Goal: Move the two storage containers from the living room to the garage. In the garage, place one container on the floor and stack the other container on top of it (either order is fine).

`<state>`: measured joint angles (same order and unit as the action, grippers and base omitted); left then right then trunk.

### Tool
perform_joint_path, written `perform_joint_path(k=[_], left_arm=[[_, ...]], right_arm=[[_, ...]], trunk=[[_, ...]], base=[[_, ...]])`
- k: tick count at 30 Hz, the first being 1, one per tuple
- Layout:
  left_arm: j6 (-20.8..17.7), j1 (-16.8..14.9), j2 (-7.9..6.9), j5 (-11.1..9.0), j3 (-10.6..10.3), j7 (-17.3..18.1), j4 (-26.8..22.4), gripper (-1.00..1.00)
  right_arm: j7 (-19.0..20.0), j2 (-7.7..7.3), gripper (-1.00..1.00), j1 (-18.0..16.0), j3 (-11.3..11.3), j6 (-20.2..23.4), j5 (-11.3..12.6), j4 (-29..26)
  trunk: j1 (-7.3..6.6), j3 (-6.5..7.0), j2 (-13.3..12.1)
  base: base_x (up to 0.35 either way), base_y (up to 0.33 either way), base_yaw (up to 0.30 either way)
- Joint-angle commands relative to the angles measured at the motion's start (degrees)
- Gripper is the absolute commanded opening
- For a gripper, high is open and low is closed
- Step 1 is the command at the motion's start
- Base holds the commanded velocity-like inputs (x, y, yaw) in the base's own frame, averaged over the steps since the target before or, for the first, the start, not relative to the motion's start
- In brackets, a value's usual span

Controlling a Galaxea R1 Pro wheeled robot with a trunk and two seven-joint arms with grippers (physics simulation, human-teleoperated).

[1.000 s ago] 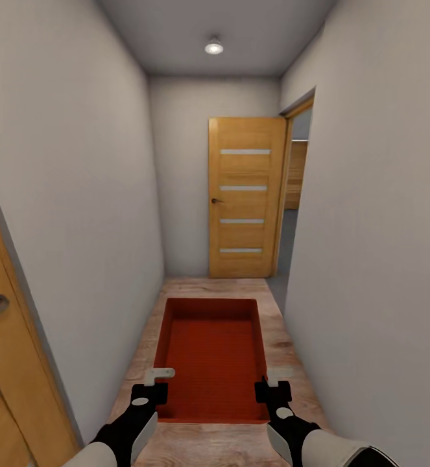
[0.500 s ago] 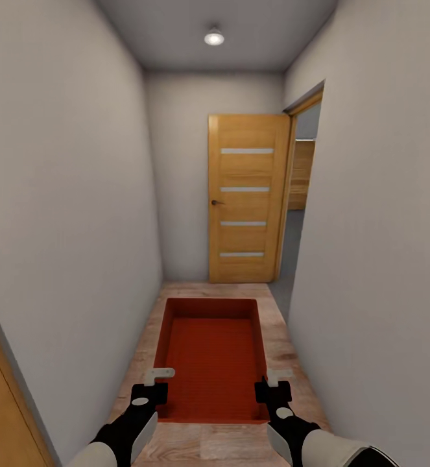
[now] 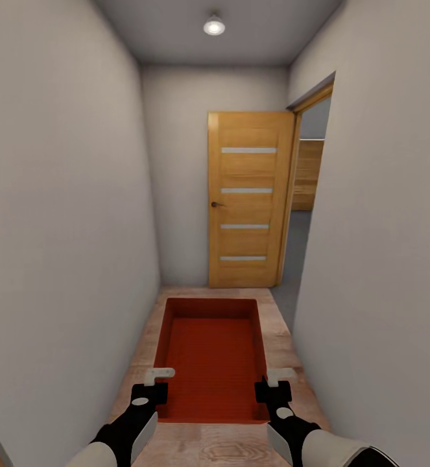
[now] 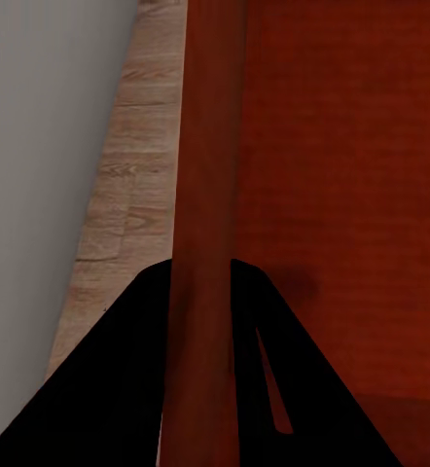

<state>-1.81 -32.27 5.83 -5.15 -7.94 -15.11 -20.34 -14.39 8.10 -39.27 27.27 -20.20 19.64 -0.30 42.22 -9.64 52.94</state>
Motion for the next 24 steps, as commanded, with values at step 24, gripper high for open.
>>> perform_joint_path(k=[24], left_arm=[[0.0, -0.1, -0.09, -1.2, 0.6, -0.4, -0.5, -1.00]], right_arm=[[1.0, 0.01, -1.00, 0.0, -2.3, 0.2, -0.3, 0.0]], trunk=[[0.04, -0.08, 0.1]], base=[[0.325, 0.000, 0.000]])
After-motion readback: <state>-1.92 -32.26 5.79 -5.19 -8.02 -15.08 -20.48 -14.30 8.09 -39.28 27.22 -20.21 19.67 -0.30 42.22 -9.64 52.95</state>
